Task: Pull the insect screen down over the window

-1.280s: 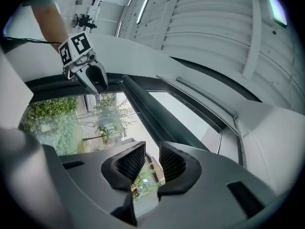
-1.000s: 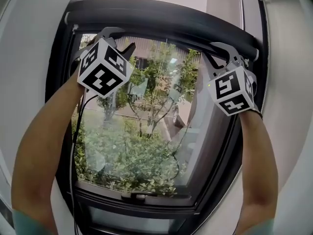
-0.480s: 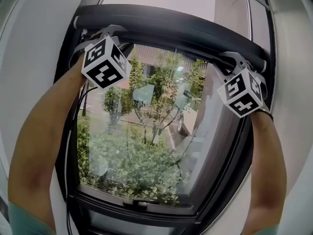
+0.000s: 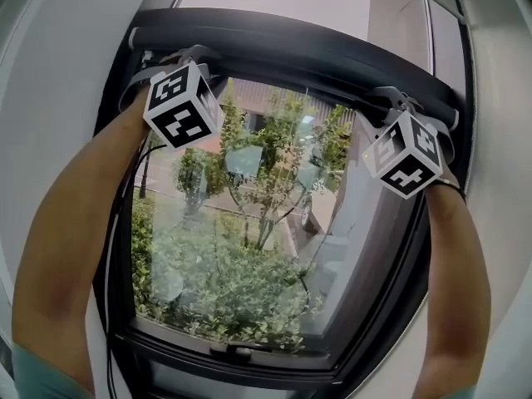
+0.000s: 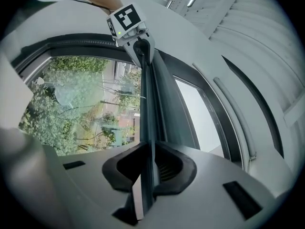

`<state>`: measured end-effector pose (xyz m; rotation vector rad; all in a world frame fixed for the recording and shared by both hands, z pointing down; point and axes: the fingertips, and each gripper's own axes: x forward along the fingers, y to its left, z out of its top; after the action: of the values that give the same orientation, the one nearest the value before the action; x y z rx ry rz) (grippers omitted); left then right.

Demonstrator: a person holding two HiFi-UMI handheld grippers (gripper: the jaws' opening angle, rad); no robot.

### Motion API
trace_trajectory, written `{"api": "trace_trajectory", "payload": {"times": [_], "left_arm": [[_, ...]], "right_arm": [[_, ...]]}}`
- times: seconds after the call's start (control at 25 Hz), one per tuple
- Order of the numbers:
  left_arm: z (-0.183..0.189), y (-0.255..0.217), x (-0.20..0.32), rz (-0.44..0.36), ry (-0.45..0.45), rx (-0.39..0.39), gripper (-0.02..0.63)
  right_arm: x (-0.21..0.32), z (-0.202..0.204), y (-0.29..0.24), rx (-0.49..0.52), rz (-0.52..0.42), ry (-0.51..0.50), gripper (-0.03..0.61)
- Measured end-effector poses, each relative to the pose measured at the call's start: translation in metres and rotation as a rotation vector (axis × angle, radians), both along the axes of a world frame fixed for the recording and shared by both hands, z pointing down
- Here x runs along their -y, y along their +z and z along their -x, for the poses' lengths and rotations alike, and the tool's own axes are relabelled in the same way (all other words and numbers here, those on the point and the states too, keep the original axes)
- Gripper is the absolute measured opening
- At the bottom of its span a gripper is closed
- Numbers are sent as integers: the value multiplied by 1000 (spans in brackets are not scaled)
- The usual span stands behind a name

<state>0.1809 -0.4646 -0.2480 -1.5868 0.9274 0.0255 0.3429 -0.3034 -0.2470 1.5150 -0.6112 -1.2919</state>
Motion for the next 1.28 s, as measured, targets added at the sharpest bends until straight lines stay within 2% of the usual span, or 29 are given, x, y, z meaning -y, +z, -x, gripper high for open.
{"api": "trace_trajectory", "payload": {"times": [0.08,0.16,0.4,0.76,0.92,1.16,1.28], "left_arm": [[3,2,1,-10,-1,6,107],[6,-1,-1,-25,-14,15,58],[1,-11,-5,-68,-95,128,58],[1,-22,-4,-122,-161,192,58],[-3,-22,-4,-140,-182,246,47],[-1,-1,9,-86,-210,300,34],[-1,4,3,-66,-223,347,31]], "right_arm": [[4,1,3,2,6,2,48],[4,1,3,1,12,7,37],[-1,-2,-7,9,32,21,37],[-7,-9,-19,-4,77,66,38],[-4,-10,-18,-20,100,86,38],[5,-8,1,43,106,64,28],[0,-5,4,72,142,63,25]]}}
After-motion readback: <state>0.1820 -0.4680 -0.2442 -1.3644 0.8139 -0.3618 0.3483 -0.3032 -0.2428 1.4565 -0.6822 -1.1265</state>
